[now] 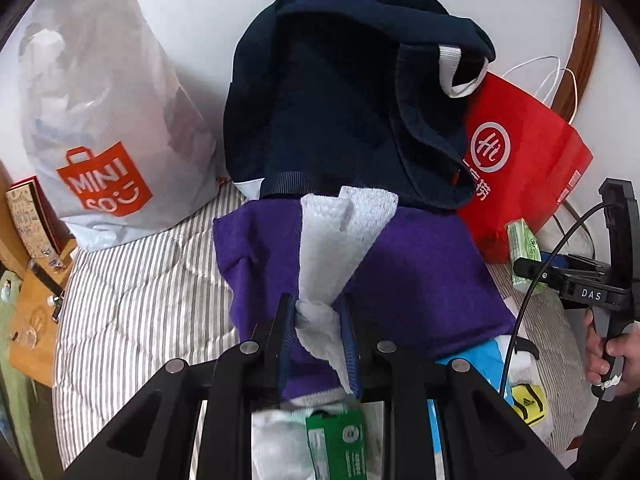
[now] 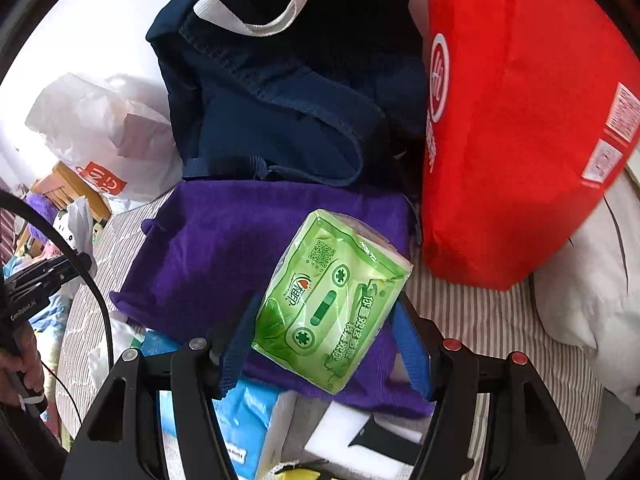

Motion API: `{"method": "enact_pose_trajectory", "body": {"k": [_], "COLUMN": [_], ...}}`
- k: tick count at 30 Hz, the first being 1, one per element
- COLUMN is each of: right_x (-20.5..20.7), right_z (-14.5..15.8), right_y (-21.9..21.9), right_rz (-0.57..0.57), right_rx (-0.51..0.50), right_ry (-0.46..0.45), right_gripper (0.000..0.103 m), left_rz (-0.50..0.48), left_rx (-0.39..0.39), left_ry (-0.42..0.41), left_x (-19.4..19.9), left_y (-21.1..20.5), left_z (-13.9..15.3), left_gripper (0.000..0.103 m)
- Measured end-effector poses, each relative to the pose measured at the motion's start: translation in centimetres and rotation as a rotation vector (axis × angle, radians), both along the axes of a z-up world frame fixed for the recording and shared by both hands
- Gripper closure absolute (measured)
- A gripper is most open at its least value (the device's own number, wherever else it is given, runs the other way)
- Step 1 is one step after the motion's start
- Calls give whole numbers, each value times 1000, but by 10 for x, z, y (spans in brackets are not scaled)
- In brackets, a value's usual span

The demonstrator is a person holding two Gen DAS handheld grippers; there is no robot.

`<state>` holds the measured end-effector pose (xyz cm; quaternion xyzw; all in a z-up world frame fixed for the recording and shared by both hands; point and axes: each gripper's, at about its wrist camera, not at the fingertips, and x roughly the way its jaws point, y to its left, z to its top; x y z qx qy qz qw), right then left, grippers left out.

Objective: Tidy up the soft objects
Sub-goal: 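Carry the white tissue with the left tool and green pack with the right tool onto the purple towel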

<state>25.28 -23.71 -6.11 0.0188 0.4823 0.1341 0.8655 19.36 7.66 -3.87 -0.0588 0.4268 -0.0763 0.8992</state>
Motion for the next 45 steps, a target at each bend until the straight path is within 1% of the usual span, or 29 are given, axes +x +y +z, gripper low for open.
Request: {"method": "enact_pose_trajectory", "body": {"k": [7,17,23,31,34,40,43,45], "right_x": [15,46,67,86,90,93,93,94], "right_z": [-10,-40,-60,-85,-92,-99,-101,-102], "right_y": [12,33,44,45,45,42,41,40], "right_rz": [17,57,62,63,70,78,84,88], "right_rx": [-9,-31,-90,-124,-133,-115,-114,-111], "right_ry": [22,80,101,138,149,160,163,164], "right_gripper": [38,38,38,38,38,38,37,37], "left_rz": [-13,-7,-12,-11,-2,11,16,16], "left_rx": [-15,-33,-33,-21,-3,33,38,40], "left_ry": [16,54,94,166,194,231,248,252], "left_x": [22,55,72,98,110,123,126,126], "left_y": [3,10,10,6,4,-1,-6,-9], "left_z": [-14,-35,-52,-76,-83,-92,-97,-98], "left_gripper": [81,81,81,81,81,80,79,77]}}
